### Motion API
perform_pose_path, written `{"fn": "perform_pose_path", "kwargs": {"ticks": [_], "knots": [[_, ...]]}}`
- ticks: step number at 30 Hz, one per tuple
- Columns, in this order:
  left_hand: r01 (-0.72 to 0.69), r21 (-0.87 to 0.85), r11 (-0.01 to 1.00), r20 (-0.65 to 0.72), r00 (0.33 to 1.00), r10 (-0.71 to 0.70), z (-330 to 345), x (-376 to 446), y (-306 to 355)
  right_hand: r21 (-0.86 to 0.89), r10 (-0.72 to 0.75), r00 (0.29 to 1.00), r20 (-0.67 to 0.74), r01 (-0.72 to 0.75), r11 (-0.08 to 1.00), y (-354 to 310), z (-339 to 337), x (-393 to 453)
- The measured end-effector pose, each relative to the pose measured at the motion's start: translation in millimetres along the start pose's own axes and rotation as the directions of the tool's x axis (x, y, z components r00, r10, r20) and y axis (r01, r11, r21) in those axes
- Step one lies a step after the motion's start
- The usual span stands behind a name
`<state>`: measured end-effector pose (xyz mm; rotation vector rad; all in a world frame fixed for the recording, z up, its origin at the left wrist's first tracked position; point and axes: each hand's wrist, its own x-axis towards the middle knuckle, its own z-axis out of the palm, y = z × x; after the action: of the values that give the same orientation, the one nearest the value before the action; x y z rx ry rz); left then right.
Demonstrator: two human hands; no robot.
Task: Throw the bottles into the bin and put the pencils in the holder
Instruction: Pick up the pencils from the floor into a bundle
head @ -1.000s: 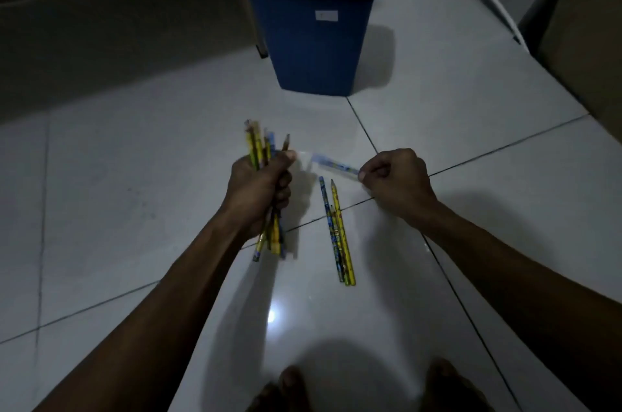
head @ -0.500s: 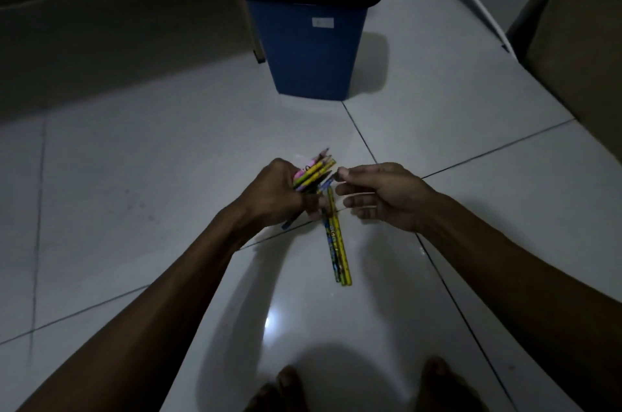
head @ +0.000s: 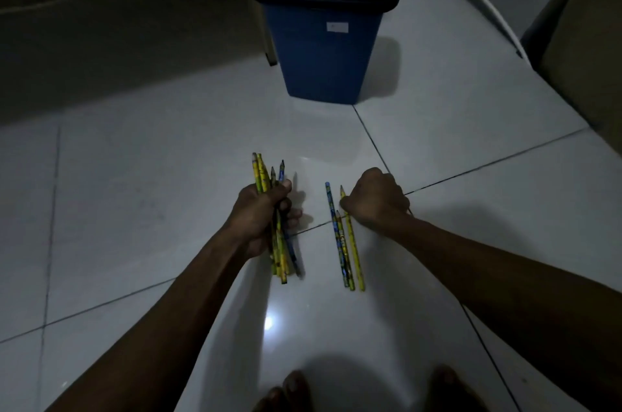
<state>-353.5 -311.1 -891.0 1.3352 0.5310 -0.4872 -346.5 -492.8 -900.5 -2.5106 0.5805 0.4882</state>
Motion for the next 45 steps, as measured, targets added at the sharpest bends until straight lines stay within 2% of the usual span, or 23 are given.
{"fn": "perform_pose_path", "kwargs": {"ticks": [4,7,9,10,12,14,17,21,23,24,26,28,31,36,45], "knots": [[0.022,-0.038,0.999,0.038,0.999,-0.021,5.9,0.0,-4.0,-0.167,-0.081,0.997,-0.005,0.079,0.983,-1.2,-5.0,-4.6],[0.001,-0.022,1.000,0.058,0.998,0.000,11.9,0.8,-5.9,-0.168,-0.081,0.997,0.009,0.081,0.982,3.2,-8.4,-5.3],[-0.018,-0.017,1.000,0.076,0.997,0.019,15.4,0.8,-6.2,-0.040,-0.023,1.000,0.000,0.023,0.999,4.5,-13.6,-2.8],[-0.031,-0.010,0.999,0.083,0.996,0.031,16.3,1.2,-6.7,0.111,0.015,1.000,0.012,-0.016,0.994,3.8,-16.8,-1.5],[-0.061,0.020,0.998,0.107,0.993,0.058,18.3,1.4,-8.5,0.457,0.071,0.991,0.117,-0.117,0.882,-0.9,-25.2,-1.7],[-0.081,0.052,0.995,0.159,0.985,0.072,20.5,-0.1,-10.3,0.651,0.067,0.963,0.260,-0.226,0.725,-7.4,-31.4,-5.1],[-0.083,0.115,0.990,0.264,0.963,0.050,26.6,-5.8,-10.8,0.722,0.008,0.923,0.385,-0.307,0.620,-17.9,-32.7,-12.3],[-0.073,0.198,0.977,0.215,0.976,0.029,28.3,-6.8,-10.7,0.722,-0.014,0.911,0.412,-0.317,0.615,-19.3,-25.9,-14.7],[-0.039,0.177,0.983,0.170,0.985,0.008,23.7,-4.8,-11.1,0.700,0.000,0.923,0.384,-0.291,0.653,-14.2,-20.8,-15.3],[-0.025,0.156,0.987,0.145,0.989,0.002,21.2,-4.1,-11.4,0.647,0.004,0.945,0.328,-0.227,0.728,-8.8,-16.6,-15.4],[-0.019,0.141,0.990,0.083,0.997,0.007,15.5,-1.8,-11.8,0.407,-0.043,0.978,0.204,-0.045,0.912,4.5,-7.8,-15.8],[-0.026,0.159,0.987,0.027,0.999,0.022,9.9,0.7,-12.6,0.183,-0.090,0.975,0.203,0.052,0.982,13.2,-1.7,-23.4],[-0.038,0.142,0.989,-0.006,0.999,0.039,4.2,3.1,-15.2,0.006,-0.060,0.975,0.213,0.060,0.998,18.3,6.1,-35.3],[-0.051,0.097,0.994,-0.014,0.999,0.052,3.1,4.8,-19.2,-0.166,-0.099,0.991,0.094,0.114,0.979,14.2,16.3,-52.8],[-0.065,0.015,0.998,-0.050,0.997,0.066,0.2,7.7,-17.1,-0.146,-0.166,0.985,0.046,0.171,0.974,11.9,26.4,-70.8]]}}
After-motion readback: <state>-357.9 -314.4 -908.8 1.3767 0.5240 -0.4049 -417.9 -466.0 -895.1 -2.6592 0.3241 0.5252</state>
